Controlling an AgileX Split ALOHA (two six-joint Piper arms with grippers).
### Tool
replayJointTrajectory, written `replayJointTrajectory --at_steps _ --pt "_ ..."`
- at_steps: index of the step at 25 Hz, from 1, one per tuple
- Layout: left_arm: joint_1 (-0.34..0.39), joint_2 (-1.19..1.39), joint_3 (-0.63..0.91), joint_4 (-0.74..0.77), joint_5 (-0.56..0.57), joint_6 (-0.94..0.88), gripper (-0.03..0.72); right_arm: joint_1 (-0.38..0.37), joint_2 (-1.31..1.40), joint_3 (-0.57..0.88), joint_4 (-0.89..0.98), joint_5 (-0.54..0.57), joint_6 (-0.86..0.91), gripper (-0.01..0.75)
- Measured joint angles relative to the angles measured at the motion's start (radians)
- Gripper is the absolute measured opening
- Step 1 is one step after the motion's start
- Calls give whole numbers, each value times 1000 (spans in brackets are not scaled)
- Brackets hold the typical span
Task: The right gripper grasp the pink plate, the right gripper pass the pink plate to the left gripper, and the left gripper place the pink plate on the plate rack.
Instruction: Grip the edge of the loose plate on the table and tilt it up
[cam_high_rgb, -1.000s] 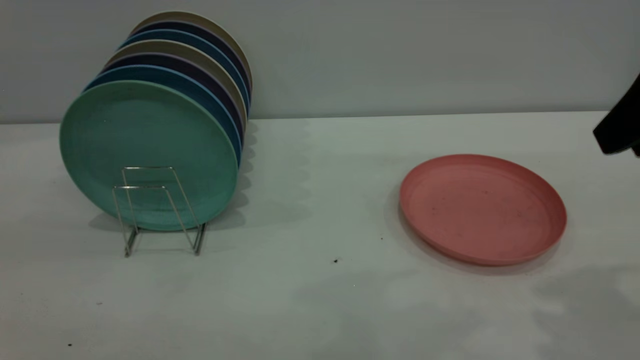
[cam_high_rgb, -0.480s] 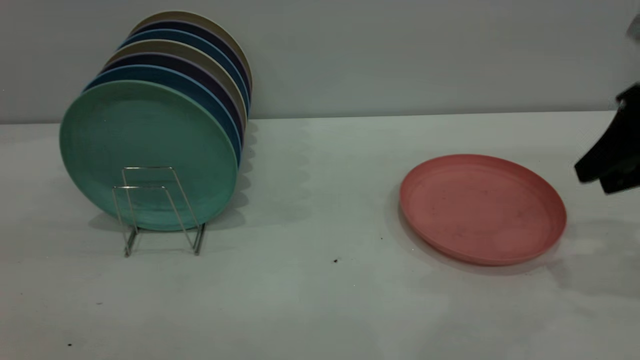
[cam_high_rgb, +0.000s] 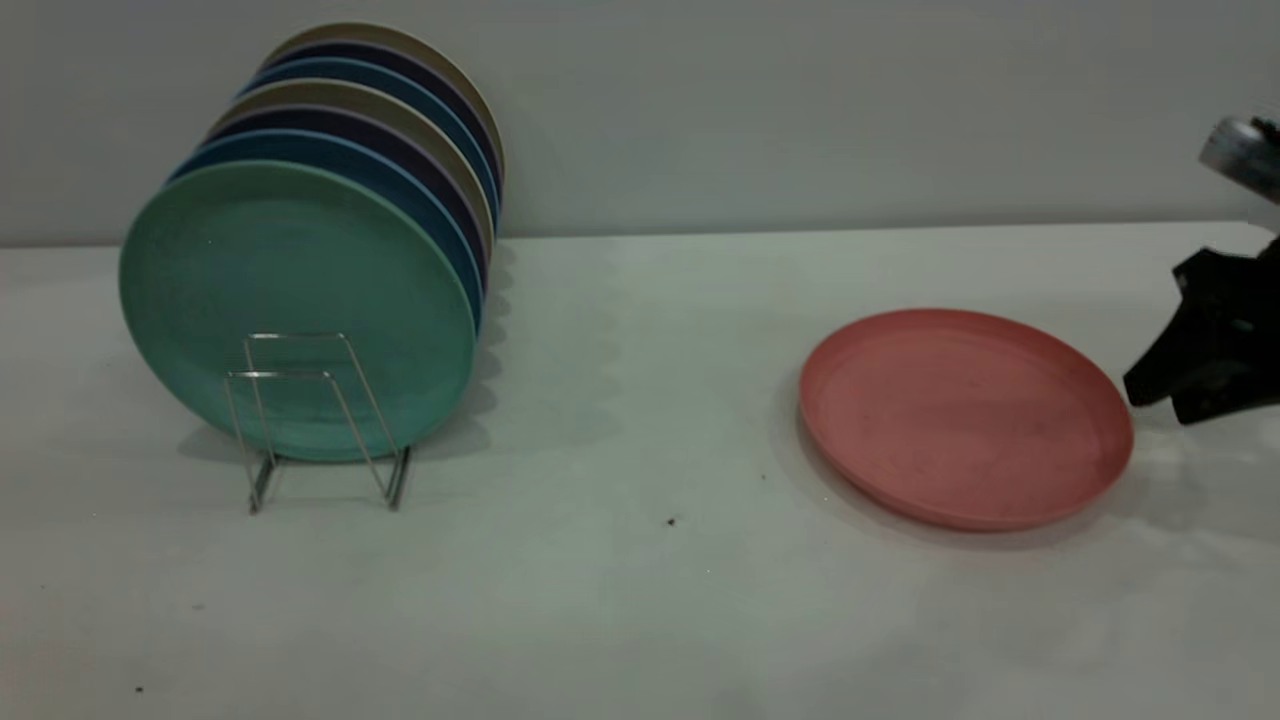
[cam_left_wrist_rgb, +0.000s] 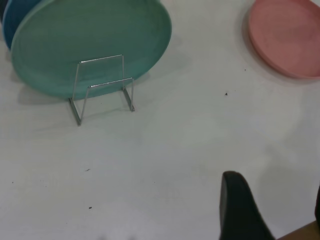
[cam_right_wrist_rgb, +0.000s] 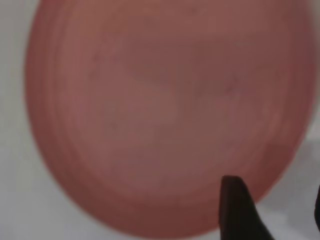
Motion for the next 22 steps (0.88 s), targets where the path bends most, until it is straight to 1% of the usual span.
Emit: replayJointTrajectory --at_steps 6,16,19,21,22 --pt "0 0 0 0 0 0 393 0 72 -45 47 -28 -8 389" --pt "0 0 0 0 0 0 393 0 165 -53 222 -32 -101 388" --pt "0 0 0 0 0 0 393 0 173 -54 264 -25 -124 366" --pt "0 0 0 0 0 0 393 0 178 -54 285 -22 -131 330" --pt "0 0 0 0 0 0 393 0 179 -54 291 -22 -134 300"
